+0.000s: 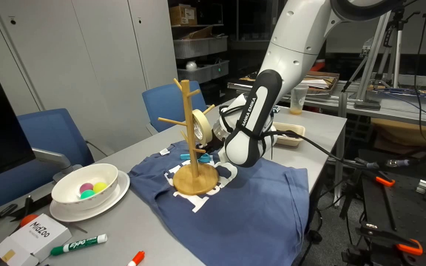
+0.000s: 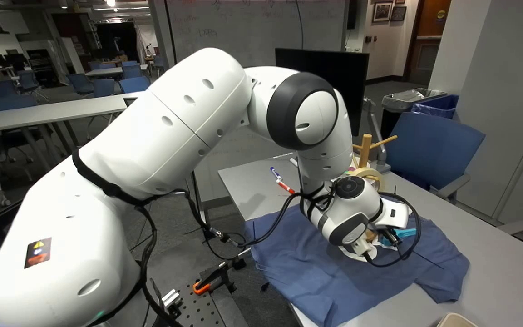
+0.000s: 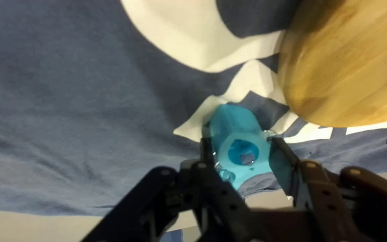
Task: Hang the blue peg on the opposite side of the wooden rack
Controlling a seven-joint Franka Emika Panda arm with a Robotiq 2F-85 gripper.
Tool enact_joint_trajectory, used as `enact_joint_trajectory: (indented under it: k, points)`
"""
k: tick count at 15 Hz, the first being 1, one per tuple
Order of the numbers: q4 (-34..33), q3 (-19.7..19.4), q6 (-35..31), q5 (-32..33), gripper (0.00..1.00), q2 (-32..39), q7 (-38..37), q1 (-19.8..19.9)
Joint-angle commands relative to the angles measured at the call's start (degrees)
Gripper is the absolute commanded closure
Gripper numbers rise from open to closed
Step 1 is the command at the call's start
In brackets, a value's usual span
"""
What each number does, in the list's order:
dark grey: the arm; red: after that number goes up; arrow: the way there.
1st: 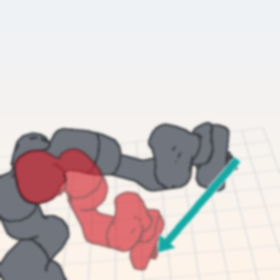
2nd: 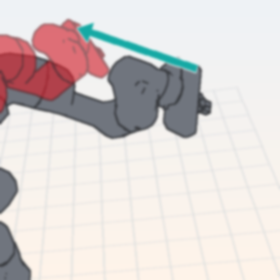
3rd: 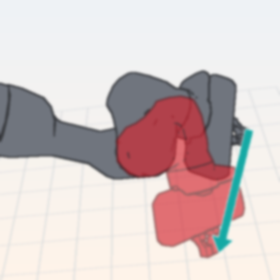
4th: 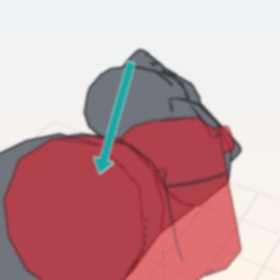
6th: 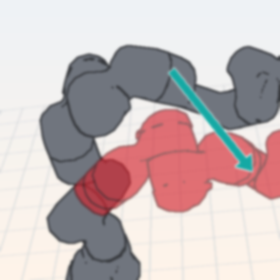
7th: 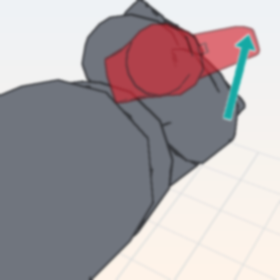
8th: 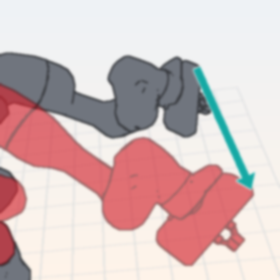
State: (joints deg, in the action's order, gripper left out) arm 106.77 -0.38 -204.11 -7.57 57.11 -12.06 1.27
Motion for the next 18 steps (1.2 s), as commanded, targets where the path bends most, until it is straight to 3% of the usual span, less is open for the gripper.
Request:
enact_joint_trajectory:
  k: [1,8,18]
  points:
    - [0.06,0.71,-1.0,-0.66,0.8,0.05,1.29,0.67]
    - [4.36,-1.13,-1.73,-0.57,0.83,-4.19,2.84,0.05]
    - [24.43,-3.71,-2.1,-0.57,0.83,-20.36,3.95,0.96]
